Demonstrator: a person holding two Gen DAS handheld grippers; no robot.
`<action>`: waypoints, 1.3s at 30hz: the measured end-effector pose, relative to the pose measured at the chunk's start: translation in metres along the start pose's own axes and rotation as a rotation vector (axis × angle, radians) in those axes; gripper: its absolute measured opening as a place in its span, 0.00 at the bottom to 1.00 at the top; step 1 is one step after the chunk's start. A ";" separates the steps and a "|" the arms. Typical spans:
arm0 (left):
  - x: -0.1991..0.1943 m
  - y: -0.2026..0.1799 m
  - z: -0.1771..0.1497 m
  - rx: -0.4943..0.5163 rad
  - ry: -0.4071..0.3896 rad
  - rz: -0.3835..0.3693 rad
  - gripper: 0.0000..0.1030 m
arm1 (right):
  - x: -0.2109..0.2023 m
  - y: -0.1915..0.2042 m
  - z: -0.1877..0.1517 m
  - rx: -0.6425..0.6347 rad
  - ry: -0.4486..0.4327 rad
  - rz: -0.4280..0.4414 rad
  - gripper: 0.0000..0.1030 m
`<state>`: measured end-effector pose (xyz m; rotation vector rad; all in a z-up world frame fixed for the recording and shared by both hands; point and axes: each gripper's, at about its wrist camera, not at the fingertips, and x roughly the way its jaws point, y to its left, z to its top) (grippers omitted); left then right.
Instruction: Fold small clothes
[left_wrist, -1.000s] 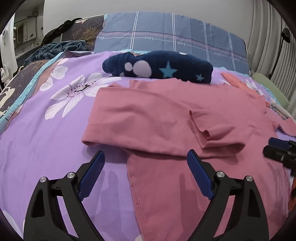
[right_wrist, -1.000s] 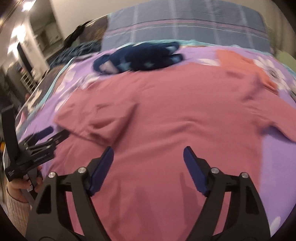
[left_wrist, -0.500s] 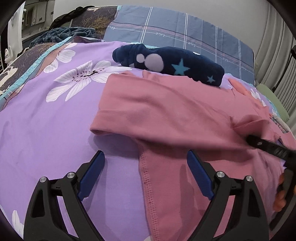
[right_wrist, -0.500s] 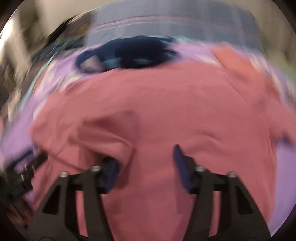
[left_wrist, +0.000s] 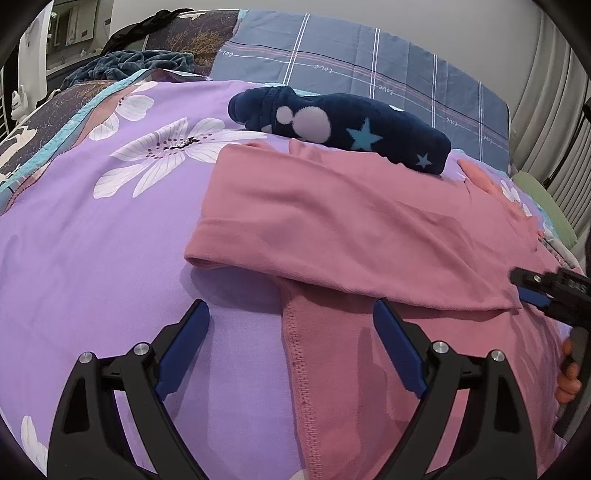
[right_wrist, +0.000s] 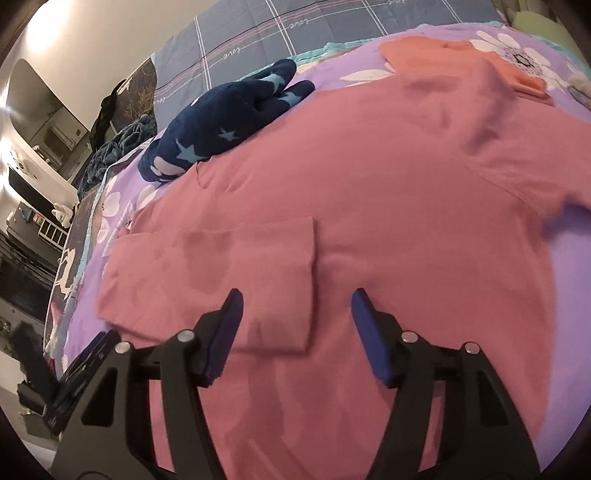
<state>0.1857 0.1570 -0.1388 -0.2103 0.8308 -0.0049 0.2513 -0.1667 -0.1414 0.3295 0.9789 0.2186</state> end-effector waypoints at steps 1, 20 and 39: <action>0.000 0.001 0.000 -0.004 0.000 -0.001 0.88 | 0.004 0.006 0.002 -0.019 -0.004 0.002 0.45; 0.004 0.011 0.002 -0.025 0.023 0.067 0.90 | -0.038 -0.089 0.046 0.106 -0.093 -0.108 0.04; 0.004 -0.007 0.026 0.140 -0.067 -0.001 0.33 | -0.008 0.111 0.096 -0.394 -0.112 0.038 0.41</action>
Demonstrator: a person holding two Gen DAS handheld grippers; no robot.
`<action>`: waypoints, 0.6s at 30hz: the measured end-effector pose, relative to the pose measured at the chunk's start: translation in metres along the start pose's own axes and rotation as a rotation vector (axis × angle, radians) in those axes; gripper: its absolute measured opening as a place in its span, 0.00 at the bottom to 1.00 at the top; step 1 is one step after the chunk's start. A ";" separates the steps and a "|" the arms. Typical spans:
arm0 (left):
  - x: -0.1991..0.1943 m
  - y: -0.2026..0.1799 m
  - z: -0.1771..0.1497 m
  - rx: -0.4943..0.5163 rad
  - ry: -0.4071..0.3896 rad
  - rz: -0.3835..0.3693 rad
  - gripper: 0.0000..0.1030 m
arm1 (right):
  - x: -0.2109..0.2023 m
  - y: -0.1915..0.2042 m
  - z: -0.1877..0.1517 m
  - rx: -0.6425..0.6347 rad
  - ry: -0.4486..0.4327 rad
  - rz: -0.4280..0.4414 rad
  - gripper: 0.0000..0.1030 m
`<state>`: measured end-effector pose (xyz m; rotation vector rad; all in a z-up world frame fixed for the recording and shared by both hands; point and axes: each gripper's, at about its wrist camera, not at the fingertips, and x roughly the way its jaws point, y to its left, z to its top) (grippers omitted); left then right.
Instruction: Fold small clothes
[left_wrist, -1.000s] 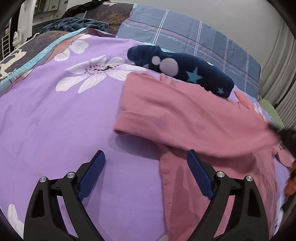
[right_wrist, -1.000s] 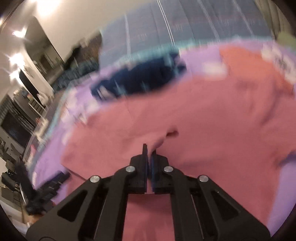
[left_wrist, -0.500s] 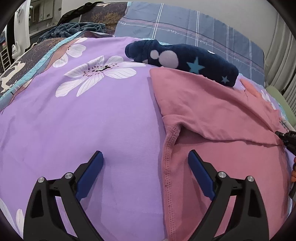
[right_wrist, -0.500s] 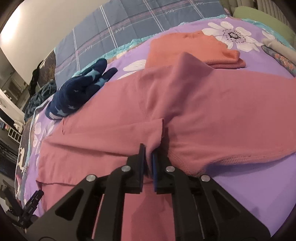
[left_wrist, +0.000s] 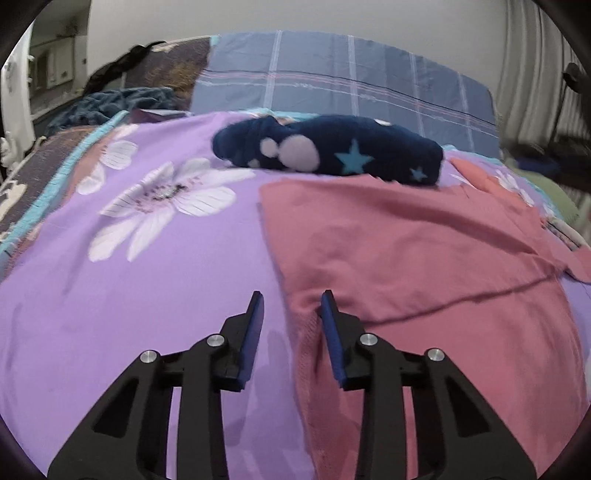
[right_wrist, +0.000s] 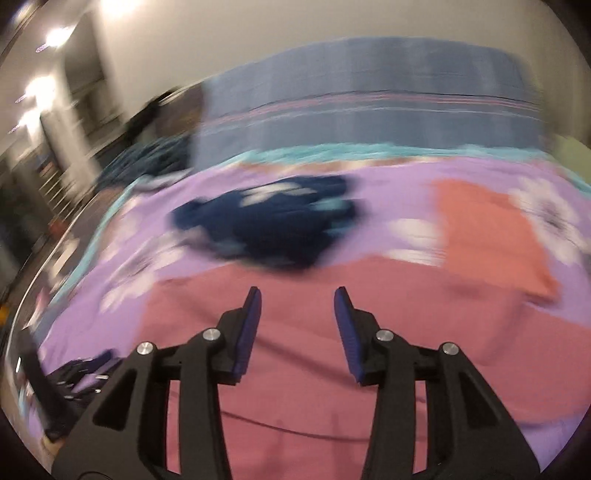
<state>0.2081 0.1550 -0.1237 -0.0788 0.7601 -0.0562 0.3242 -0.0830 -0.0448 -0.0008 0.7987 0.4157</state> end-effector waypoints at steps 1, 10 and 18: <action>0.000 0.001 -0.001 -0.008 -0.003 -0.014 0.33 | 0.013 0.015 0.005 -0.039 0.034 0.026 0.41; 0.003 -0.001 -0.005 -0.017 0.002 -0.121 0.42 | 0.154 0.163 0.044 -0.323 0.345 0.132 0.42; -0.003 0.000 -0.006 -0.023 -0.029 -0.133 0.04 | 0.215 0.207 0.024 -0.519 0.495 -0.055 0.02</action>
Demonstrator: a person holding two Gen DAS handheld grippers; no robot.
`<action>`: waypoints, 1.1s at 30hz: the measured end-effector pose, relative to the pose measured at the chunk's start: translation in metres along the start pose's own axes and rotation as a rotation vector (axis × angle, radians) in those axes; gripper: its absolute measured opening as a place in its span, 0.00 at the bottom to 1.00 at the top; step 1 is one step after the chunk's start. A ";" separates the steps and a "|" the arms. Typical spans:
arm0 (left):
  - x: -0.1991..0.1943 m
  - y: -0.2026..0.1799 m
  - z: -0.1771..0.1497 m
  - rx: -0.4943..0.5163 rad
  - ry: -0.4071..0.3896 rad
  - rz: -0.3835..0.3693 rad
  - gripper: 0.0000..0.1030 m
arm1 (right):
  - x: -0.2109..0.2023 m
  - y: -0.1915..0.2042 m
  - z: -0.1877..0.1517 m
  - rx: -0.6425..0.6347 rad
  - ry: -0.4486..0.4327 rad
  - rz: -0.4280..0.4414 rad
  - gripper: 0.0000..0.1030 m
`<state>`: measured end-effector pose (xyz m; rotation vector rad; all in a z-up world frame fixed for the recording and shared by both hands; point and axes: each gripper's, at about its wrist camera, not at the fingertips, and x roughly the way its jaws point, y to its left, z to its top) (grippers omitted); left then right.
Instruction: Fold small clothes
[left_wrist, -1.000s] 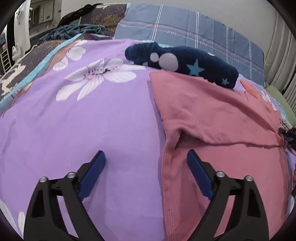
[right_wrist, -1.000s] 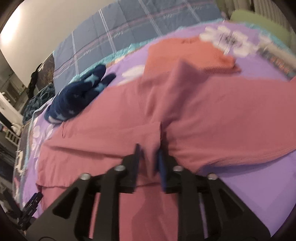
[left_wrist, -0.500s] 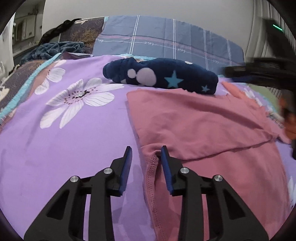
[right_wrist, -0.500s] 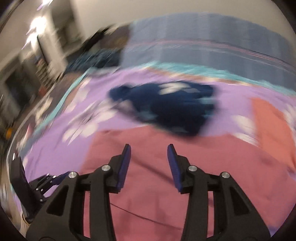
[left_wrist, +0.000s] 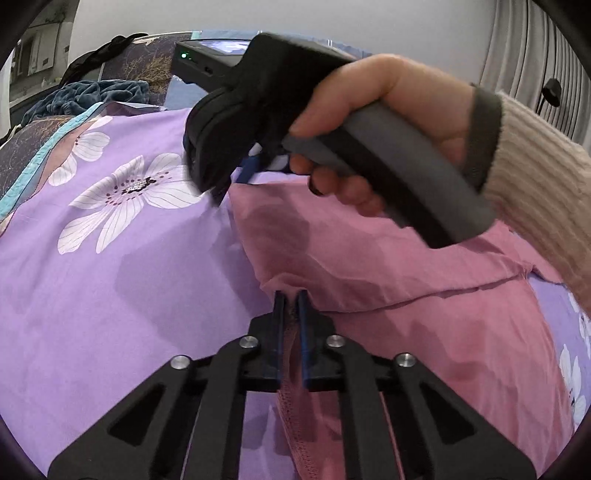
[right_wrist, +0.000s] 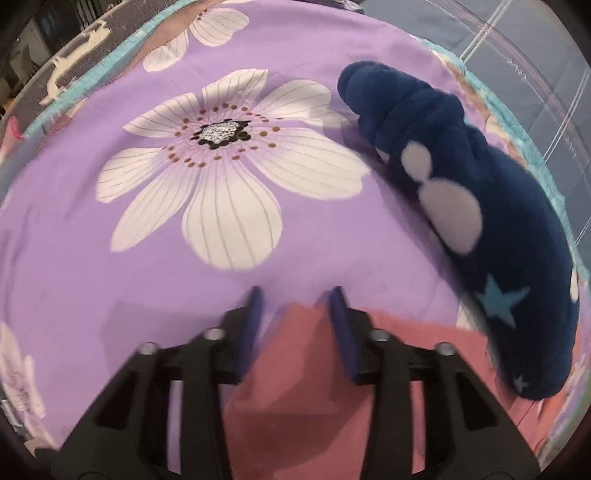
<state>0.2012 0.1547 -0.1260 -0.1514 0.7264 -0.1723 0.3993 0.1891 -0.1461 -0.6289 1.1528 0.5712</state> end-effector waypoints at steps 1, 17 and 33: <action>-0.003 0.000 0.000 0.000 -0.014 0.010 0.04 | -0.010 -0.001 0.002 0.016 -0.045 -0.004 0.01; -0.006 -0.022 -0.007 0.160 0.025 0.150 0.17 | -0.004 -0.014 -0.007 0.004 -0.006 0.129 0.44; 0.002 -0.002 -0.008 0.101 0.097 0.212 0.06 | -0.037 -0.067 -0.038 0.247 -0.240 0.145 0.47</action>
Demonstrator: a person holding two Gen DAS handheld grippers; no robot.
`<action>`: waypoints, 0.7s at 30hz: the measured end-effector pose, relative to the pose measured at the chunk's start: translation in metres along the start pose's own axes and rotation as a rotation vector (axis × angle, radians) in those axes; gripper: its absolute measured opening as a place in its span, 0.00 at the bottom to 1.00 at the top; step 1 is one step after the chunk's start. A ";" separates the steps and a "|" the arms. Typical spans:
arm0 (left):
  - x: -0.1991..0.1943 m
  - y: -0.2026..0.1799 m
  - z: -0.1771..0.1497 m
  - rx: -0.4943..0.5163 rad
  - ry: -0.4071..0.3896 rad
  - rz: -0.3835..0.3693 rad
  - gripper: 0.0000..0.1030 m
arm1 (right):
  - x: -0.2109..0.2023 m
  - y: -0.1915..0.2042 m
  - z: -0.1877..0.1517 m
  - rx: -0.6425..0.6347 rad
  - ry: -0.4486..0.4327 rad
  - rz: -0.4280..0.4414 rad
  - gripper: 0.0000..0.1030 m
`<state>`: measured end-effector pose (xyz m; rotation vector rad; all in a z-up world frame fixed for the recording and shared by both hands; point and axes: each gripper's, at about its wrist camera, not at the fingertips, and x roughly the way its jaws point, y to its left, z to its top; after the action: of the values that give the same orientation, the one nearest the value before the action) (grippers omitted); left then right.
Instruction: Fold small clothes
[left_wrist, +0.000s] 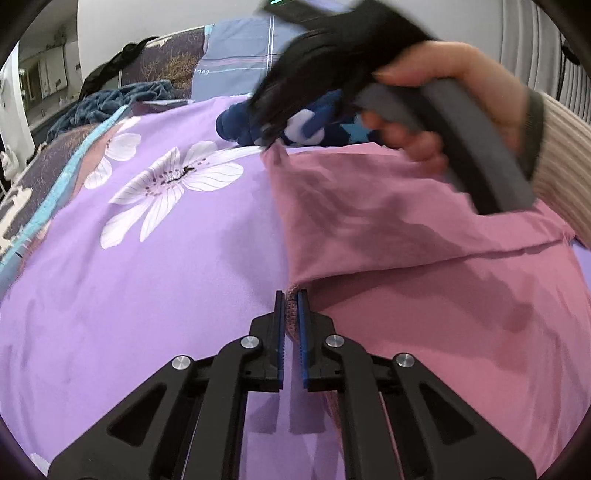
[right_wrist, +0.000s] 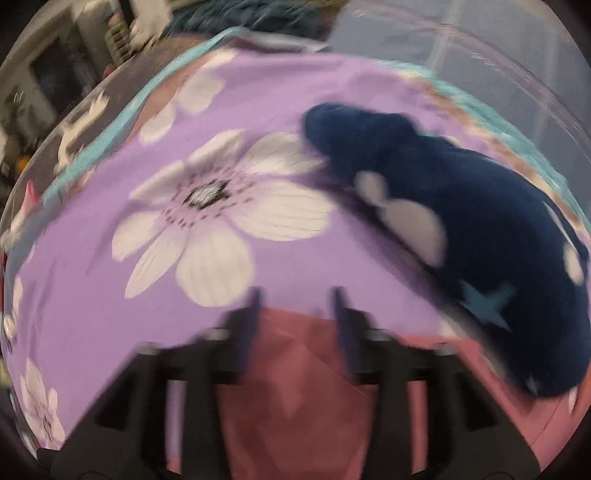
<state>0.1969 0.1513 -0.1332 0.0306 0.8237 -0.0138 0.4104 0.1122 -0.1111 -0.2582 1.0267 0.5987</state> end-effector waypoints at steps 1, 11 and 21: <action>0.000 0.000 0.001 0.008 0.000 0.008 0.08 | -0.015 -0.011 -0.010 0.019 -0.030 0.000 0.47; -0.045 0.015 0.013 -0.058 -0.158 -0.002 0.17 | -0.175 -0.162 -0.225 0.395 -0.306 -0.158 0.47; 0.033 -0.054 0.031 0.042 0.057 -0.122 0.45 | -0.149 -0.226 -0.318 0.716 -0.310 0.021 0.15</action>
<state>0.2408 0.0964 -0.1375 0.0203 0.8809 -0.1454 0.2552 -0.2718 -0.1600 0.4633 0.8806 0.2477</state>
